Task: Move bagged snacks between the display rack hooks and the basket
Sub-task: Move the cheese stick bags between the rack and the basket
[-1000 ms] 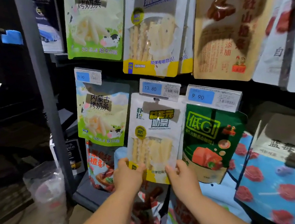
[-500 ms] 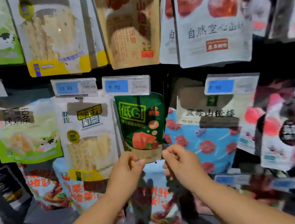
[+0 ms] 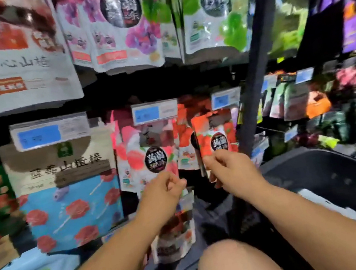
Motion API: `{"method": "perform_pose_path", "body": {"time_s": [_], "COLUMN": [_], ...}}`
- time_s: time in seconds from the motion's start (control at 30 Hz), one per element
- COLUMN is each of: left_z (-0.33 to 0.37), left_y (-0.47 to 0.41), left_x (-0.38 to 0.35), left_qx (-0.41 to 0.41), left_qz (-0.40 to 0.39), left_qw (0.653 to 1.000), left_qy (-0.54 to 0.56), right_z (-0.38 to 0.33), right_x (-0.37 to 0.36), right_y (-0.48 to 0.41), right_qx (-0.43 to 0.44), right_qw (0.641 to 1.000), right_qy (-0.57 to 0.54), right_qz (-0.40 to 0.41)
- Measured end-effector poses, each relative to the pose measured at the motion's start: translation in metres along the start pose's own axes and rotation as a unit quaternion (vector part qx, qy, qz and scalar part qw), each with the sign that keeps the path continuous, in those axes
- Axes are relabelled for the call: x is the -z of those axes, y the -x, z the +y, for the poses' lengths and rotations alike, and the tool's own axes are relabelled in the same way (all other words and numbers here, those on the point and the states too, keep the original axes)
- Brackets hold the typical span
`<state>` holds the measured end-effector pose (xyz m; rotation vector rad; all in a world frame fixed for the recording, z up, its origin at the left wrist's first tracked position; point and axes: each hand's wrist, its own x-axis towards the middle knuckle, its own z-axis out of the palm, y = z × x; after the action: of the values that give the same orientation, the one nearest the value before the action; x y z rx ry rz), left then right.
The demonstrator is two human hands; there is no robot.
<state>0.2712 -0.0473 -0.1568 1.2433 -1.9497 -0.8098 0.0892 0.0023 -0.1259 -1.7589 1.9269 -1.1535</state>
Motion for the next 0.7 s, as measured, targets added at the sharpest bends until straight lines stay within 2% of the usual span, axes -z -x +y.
{"method": "perform_pose_path", "body": {"time_s": [0.2,0.37,0.47,0.57,0.7], "left_z": [0.1,0.169,0.169,0.155,0.147], "left_y": [-0.028,-0.024,-0.014,-0.018,-0.031], "left_x": [-0.116,-0.218,-0.257,-0.278,-0.284], "left_qx": [-0.098,-0.111,-0.091,-0.104,-0.134], "left_qz": [-0.145,-0.271,-0.298,-0.331,-0.326], "left_qw": [0.985,0.956,0.95,0.932,0.91], "left_qy": [0.002,0.013,-0.004,-0.101,-0.217], "right_z": [0.121,0.22,0.264,0.295,0.317], "right_x": [0.13,0.2,0.209,0.204,0.18], "right_y": [0.03,0.072,0.092,0.109,0.119], "right_qx": [-0.156,-0.317,-0.416,-0.488,-0.547], "right_qw": [0.98,0.938,0.903,0.87,0.834], "right_qy": [0.077,0.093,0.082,0.042,-0.05], "right_qz": [0.099,0.108,0.075,0.055,0.048]}}
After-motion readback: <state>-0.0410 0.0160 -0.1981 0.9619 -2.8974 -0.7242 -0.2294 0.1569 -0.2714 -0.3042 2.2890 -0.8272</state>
